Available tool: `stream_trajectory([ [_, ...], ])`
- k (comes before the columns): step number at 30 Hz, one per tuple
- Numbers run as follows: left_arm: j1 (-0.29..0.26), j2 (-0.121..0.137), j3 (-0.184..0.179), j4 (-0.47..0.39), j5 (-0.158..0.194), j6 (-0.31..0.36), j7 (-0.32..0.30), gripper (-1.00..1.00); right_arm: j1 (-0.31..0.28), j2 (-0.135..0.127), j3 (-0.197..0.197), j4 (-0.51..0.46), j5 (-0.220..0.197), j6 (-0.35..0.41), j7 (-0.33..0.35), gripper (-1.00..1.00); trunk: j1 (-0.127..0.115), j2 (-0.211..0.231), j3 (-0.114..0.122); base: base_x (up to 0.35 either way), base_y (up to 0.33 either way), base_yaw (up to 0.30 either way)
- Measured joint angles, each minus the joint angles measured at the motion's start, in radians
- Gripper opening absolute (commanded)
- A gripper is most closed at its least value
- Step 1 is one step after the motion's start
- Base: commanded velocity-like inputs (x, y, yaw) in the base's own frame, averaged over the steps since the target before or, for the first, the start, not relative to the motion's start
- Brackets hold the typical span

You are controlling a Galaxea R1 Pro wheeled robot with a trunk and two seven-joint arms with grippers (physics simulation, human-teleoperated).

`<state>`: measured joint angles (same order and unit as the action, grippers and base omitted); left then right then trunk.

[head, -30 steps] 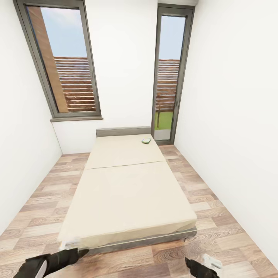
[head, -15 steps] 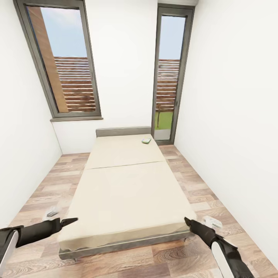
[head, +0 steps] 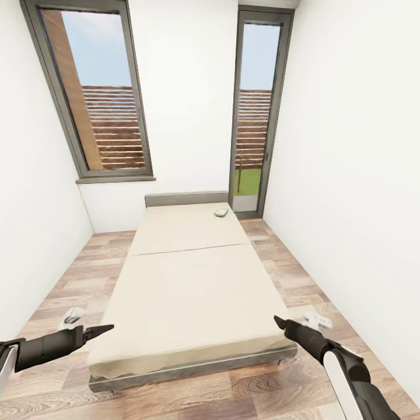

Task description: Put all the toys in the child's room - the three board games (two on the bed and one on the table), the two jigsaw puzzles on the table, and the tennis ball on the table - inside the toy box on the table in the child's room.

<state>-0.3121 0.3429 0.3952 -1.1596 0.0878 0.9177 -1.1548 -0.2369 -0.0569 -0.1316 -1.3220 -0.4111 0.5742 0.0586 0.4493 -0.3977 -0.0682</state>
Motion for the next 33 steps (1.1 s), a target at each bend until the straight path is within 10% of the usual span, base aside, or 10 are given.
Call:
stream_trajectory([
  [16, 0.000, 0.027, 0.015, -0.002, 0.002, 0.003, -0.059, 1.00, 0.000, -0.013, -0.140, 0.028, 0.004, 0.008, 0.422, 1.00, 0.000, 0.000, 0.000, 0.007, -0.015, 0.000],
  [33, 0.000, 0.024, 0.021, -0.003, 0.002, 0.003, -0.060, 1.00, 0.000, -0.013, -0.154, 0.054, 0.003, 0.008, 0.469, 1.00, 0.000, 0.000, 0.000, 0.061, -0.130, 0.000],
])
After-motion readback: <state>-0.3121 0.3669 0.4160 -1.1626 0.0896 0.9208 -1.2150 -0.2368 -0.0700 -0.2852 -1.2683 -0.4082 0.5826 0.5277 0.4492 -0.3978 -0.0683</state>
